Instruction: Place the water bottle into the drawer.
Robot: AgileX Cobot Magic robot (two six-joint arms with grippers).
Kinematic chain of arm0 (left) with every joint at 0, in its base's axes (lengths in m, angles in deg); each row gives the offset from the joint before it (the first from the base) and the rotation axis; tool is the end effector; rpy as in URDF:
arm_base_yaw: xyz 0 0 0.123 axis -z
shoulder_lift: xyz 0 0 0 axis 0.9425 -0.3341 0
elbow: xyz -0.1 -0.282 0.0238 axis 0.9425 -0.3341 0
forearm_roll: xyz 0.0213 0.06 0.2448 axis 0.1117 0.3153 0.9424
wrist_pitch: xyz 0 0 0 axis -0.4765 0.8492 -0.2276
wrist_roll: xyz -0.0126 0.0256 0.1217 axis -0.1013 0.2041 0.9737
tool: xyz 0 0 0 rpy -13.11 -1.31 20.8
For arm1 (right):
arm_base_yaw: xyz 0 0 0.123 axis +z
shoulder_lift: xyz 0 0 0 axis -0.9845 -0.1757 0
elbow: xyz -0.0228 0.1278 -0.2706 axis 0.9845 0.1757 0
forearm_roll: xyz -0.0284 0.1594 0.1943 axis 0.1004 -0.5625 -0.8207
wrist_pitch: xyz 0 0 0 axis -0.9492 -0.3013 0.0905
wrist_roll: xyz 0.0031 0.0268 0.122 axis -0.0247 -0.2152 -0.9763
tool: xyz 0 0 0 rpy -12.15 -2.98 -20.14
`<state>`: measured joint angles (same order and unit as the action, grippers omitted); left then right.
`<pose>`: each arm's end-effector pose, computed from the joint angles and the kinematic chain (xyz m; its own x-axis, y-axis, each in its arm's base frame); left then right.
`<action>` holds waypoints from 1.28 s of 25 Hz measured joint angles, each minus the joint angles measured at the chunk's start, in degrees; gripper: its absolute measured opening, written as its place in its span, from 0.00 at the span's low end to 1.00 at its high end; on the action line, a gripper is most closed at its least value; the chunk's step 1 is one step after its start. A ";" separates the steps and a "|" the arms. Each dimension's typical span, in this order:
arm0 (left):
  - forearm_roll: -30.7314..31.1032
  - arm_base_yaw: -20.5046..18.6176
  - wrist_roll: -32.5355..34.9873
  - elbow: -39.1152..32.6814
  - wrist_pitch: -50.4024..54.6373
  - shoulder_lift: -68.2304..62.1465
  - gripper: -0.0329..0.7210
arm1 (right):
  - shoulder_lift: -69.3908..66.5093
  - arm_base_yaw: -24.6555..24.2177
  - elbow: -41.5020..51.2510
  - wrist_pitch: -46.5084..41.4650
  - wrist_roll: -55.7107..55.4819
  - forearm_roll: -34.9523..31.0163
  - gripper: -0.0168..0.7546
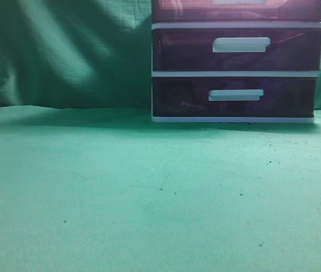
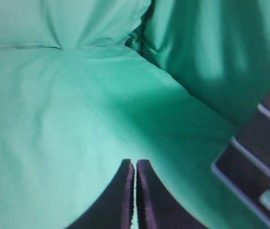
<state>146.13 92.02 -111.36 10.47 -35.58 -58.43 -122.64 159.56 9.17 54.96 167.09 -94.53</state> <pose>0.1256 -0.1489 0.5180 -0.0423 -0.1089 -0.9932 0.9363 0.3425 -0.0774 0.0985 0.1838 0.3411 0.0812 -0.3642 -0.9278 -0.7530 0.5874 -0.2964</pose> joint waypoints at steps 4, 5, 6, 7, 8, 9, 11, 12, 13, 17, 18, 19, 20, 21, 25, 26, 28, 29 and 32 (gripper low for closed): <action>-1.06 0.00 0.00 -12.25 9.05 6.98 0.04 | 6.03 0.00 0.00 3.18 1.33 0.00 0.02; -1.06 0.00 0.00 -14.83 10.31 8.80 0.04 | 7.46 0.00 0.00 3.71 1.41 0.00 0.02; -1.18 0.00 -0.10 -17.31 11.76 11.20 0.04 | 8.73 0.00 0.00 4.45 1.46 0.00 0.02; -1.31 0.00 -0.10 -19.23 13.18 13.76 0.04 | 9.87 0.00 0.00 4.82 1.54 0.00 0.02; -1.31 0.00 -0.10 -21.46 14.39 16.02 0.04 | 10.83 0.00 0.00 5.24 1.54 0.00 0.02; -1.31 0.00 -0.10 -23.60 16.06 18.87 0.04 | 11.39 0.00 0.00 5.31 1.58 0.00 0.02; -1.56 0.00 -0.10 -27.42 19.81 24.70 0.04 | 12.13 0.00 0.00 5.43 1.67 0.00 0.02; -1.87 0.00 -0.10 -29.43 21.44 27.02 0.04 | 12.36 0.00 0.00 5.43 1.67 0.00 0.02; -1.96 0.00 -0.10 -31.38 23.33 29.70 0.04 | 12.36 0.00 0.00 5.43 1.67 0.00 0.02; -1.27 0.00 -0.10 -38.25 28.85 38.51 0.04 | 12.44 0.00 0.00 5.43 1.67 0.00 0.02; -0.99 0.00 -0.10 -40.10 29.92 40.39 0.04 | 12.44 0.00 0.00 5.43 1.67 0.00 0.02; -0.99 0.00 -0.10 -41.91 30.67 41.82 0.04 | 12.44 0.00 0.00 5.43 1.67 0.00 0.02; -0.99 0.00 -0.10 -43.63 31.61 43.41 0.04 | 12.44 0.00 0.00 5.43 1.67 0.00 0.02; -1.35 0.00 -0.10 -45.08 32.73 44.91 0.04 | 12.44 0.00 0.00 5.43 1.55 0.00 0.02; -4.73 0.00 -0.10 -51.30 38.46 50.34 0.04 | 12.44 0.00 0.00 5.43 -1.26 0.00 0.02; -5.38 0.00 -0.10 -52.77 39.58 51.49 0.04 | 12.44 0.00 0.00 5.43 -2.33 0.00 0.02; -5.65 0.00 -0.10 -55.38 41.63 54.22 0.04 | 12.44 0.00 0.00 5.43 -3.13 0.00 0.02; -5.74 0.00 -0.10 -56.71 42.18 55.20 0.04 | 12.44 0.00 0.00 5.43 -3.39 0.00 0.02; -5.87 0.00 -0.10 -60.19 43.38 56.34 0.04 | 12.44 0.00 0.00 5.43 -3.51 0.00 0.02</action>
<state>140.26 92.02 -111.46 -49.72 7.80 -2.09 -110.20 159.56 9.17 60.39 163.58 -94.53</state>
